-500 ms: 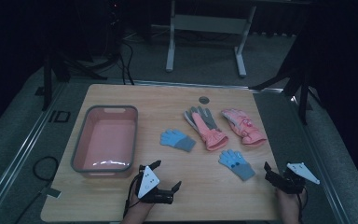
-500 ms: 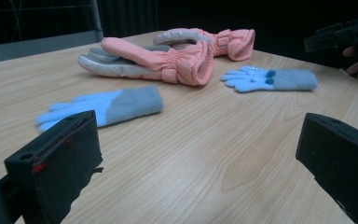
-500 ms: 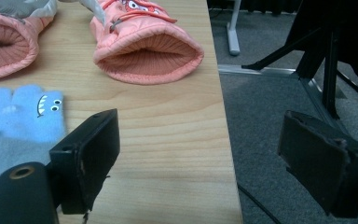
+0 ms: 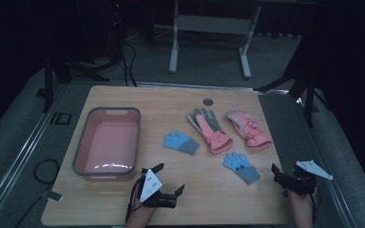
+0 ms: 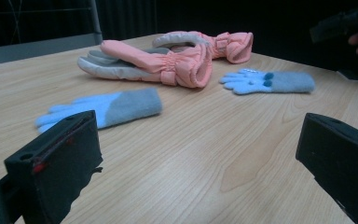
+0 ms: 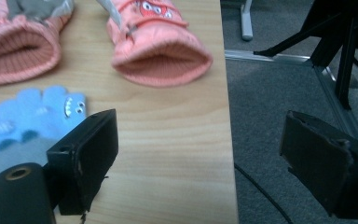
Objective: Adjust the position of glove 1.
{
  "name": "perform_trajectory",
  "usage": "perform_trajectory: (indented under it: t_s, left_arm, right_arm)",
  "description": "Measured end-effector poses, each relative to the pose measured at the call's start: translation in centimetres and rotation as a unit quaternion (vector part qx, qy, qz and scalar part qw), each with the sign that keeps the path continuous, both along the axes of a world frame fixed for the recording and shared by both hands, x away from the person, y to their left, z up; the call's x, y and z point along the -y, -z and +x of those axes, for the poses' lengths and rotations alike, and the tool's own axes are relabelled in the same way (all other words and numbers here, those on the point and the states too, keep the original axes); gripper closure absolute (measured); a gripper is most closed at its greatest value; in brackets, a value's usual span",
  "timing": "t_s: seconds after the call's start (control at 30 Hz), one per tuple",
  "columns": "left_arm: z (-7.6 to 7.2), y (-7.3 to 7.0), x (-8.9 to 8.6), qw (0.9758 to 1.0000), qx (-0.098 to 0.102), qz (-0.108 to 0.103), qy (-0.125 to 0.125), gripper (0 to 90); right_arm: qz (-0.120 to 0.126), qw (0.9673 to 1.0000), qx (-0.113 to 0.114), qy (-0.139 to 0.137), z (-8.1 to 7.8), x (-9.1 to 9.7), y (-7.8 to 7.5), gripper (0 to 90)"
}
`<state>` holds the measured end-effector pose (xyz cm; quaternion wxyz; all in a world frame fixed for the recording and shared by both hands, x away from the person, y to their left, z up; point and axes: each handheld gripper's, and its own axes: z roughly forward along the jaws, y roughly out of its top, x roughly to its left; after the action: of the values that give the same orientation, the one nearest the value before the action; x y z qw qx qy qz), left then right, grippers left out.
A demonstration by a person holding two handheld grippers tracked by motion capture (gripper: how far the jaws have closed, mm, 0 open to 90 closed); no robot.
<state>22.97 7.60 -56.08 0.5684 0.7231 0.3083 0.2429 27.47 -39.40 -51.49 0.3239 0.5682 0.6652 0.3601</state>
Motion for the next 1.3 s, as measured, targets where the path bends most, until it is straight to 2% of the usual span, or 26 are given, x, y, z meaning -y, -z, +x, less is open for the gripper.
perform_trajectory:
  t_s: [0.03,0.07,0.13,0.2,0.27,0.33,0.37,0.47,0.53,0.67,0.73,0.77,0.8,0.83,0.87,0.9,1.0,1.1,1.13,1.17,1.27,1.3]
  left_arm:
    - [0.0,0.0,0.0,1.0,0.0,0.0,0.0,0.0]
    - [0.0,0.0,0.0,1.0,0.0,0.0,0.002,0.0]
    - [0.0,0.0,0.0,1.0,-0.001,0.0,0.003,0.0]
    - [0.0,0.0,0.0,1.0,-0.002,0.0,0.003,0.0]
    - [0.0,0.0,0.0,1.0,-0.001,0.0,0.003,0.0]
    - [0.0,0.0,0.0,1.0,-0.001,0.0,0.004,0.0]
    - [0.0,0.0,0.0,1.0,-0.002,0.0,0.004,0.0]
    - [0.1,0.0,0.0,1.0,-0.004,-0.002,0.003,0.0]
    - [0.1,0.0,0.0,1.0,-0.004,-0.002,0.003,0.0]
    - [0.1,0.0,0.0,1.0,-0.003,-0.002,0.004,0.0]
    - [0.1,0.0,0.0,1.0,-0.003,-0.001,0.004,0.0]
    - [0.1,0.0,0.0,1.0,-0.003,-0.001,0.005,0.0]
    - [0.1,0.0,0.0,1.0,-0.003,-0.002,0.005,0.0]
    - [0.1,0.0,0.0,1.0,-0.004,-0.002,0.006,0.0]
    - [0.1,0.0,0.0,1.0,-0.004,-0.002,0.006,0.0]
    - [0.1,0.0,0.0,1.0,-0.004,-0.002,0.006,0.0]
    - [0.0,0.0,0.0,1.0,-0.003,-0.002,0.005,0.0]
    - [0.0,0.0,0.0,1.0,0.0,-0.004,0.007,0.0]
    - [0.0,0.0,0.0,1.0,0.0,-0.005,0.008,0.0]
    - [0.0,0.0,0.0,0.9999,-0.001,-0.006,0.01,0.0]
    - [0.0,0.0,0.0,0.9999,-0.001,-0.007,0.011,0.0]
    - [0.0,0.0,0.0,0.9999,-0.001,-0.007,0.012,0.0]
  right_arm:
    - [0.0,1.0,0.0,0.0,0.0,0.0,0.0,13.5]
    - [0.005,0.9997,-0.019,-0.016,0.3,0.0,-0.6,13.6]
    - [0.014,0.9989,-0.037,-0.026,0.7,-0.2,-1.3,14.3]
    - [0.018,0.9988,-0.039,-0.025,1.0,-0.5,-1.9,14.1]
    - [0.028,0.9979,-0.039,-0.044,1.3,-0.8,-2.5,13.5]
    - [0.017,0.9976,-0.035,-0.057,1.4,-1.5,-3.0,13.1]
    - [0.017,0.9976,-0.035,-0.057,1.4,-1.5,-3.0,13.1]
    - [0.013,0.9963,-0.03,-0.08,1.6,-2.5,-3.9,14.0]
    - [0.026,0.9942,-0.025,-0.102,2.0,-3.2,-4.6,19.2]
    - [0.031,0.9923,-0.02,-0.118,2.4,-4.0,-5.4,21.1]
    - [0.029,0.991,-0.021,-0.129,2.8,-4.6,-5.9,20.6]
    - [0.03,0.9896,-0.023,-0.139,3.1,-5.3,-6.3,17.0]
    - [0.03,0.9896,-0.023,-0.139,3.1,-5.3,-6.3,17.0]
    - [0.032,0.9869,-0.025,-0.156,3.4,-6.0,-6.6,12.3]
    - [0.032,0.9869,-0.025,-0.156,3.4,-6.0,-6.6,12.3]
    - [0.029,0.9843,-0.023,-0.173,3.6,-6.8,-6.9,11.2]
    - [0.024,0.9829,-0.025,-0.181,3.9,-7.8,-7.1,10.8]
    - [0.016,0.9798,-0.028,-0.197,4.6,-9.1,-7.6,11.1]
    - [0.014,0.98,-0.023,-0.197,4.7,-9.4,-7.8,13.8]
    - [0.012,0.9776,-0.022,-0.209,4.9,-9.8,-7.9,13.8]
    - [0.008,0.9771,-0.018,-0.212,5.3,-10.3,-8.1,17.4]
    - [0.008,0.9748,-0.019,-0.222,5.8,-11.0,-8.3,19.1]
